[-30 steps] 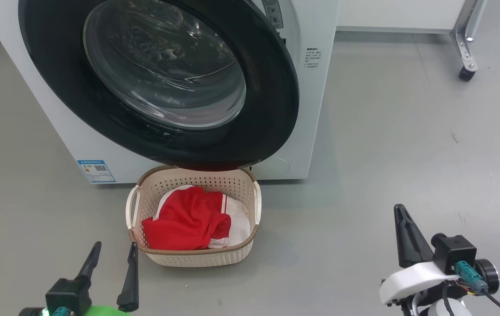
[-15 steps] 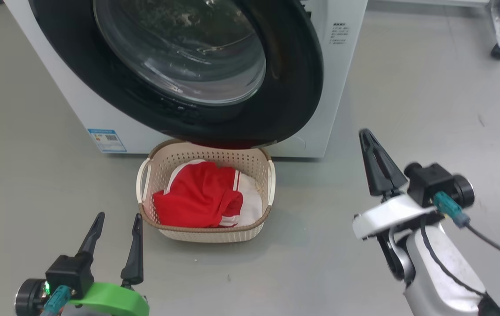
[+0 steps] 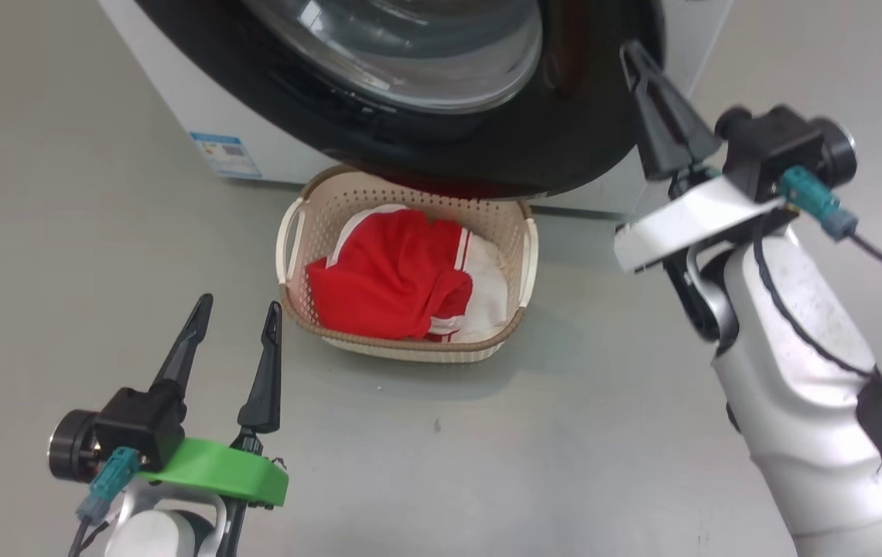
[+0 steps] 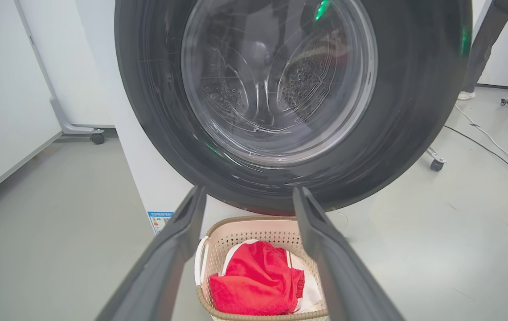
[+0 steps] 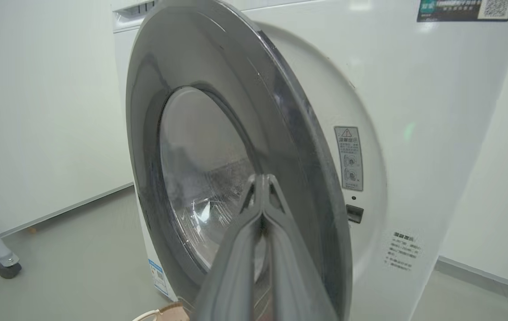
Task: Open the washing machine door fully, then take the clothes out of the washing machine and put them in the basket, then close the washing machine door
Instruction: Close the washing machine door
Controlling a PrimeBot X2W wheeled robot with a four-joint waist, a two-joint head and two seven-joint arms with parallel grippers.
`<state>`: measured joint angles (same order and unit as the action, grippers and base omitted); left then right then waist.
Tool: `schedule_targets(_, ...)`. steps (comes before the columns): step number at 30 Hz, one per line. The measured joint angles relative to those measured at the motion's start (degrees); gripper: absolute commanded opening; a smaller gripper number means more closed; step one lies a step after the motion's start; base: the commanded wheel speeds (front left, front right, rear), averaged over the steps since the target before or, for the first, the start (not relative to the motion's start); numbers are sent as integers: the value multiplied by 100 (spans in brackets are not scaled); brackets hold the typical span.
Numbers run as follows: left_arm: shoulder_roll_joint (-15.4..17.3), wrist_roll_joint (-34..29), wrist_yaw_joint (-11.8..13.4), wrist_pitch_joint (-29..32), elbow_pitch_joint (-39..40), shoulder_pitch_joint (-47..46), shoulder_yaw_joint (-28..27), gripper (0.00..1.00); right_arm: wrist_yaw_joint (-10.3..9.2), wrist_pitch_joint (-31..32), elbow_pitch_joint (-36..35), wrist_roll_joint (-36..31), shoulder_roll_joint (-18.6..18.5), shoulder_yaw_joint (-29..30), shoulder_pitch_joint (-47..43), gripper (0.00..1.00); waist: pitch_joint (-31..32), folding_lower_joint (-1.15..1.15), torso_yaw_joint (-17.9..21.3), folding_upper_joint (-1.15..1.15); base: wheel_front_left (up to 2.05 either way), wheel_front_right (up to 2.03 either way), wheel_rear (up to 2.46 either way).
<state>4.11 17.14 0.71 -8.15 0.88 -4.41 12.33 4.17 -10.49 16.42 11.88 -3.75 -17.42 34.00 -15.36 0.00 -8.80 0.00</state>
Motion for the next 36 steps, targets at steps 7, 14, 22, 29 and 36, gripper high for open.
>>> schedule_targets(7, -46, 53, -36, -160, -124, -291, 35, 100, 42, 60, 256, -1, -16, 81, 772, 0, -376, 0, -304, 0, 0, 0, 0)
schedule_targets(14, -103, 149, -52, -278, -330, -433, 56, 100, 49, 8, 578, 0, -37, 177, 1159, 0, -638, 0, -541, 0, 0, 0, 0)
schedule_targets(22, -107, 141, -52, -365, -434, -545, 47, 100, 100, -48, 868, 10, -46, 255, 1518, 0, -802, 0, -604, 0, 0, 0, 0)
schedule_targets(29, -122, 122, -56, -427, -492, -754, 91, 100, 85, -93, 1087, 20, -90, 436, 1906, 0, -961, 0, -604, 0, 0, 0, 0)
schedule_targets(36, -131, 121, -105, -460, -590, -907, 133, 100, 64, -134, 1374, 30, -179, 575, 2323, 0, -1123, 0, -637, 0, 0, 0, 0)
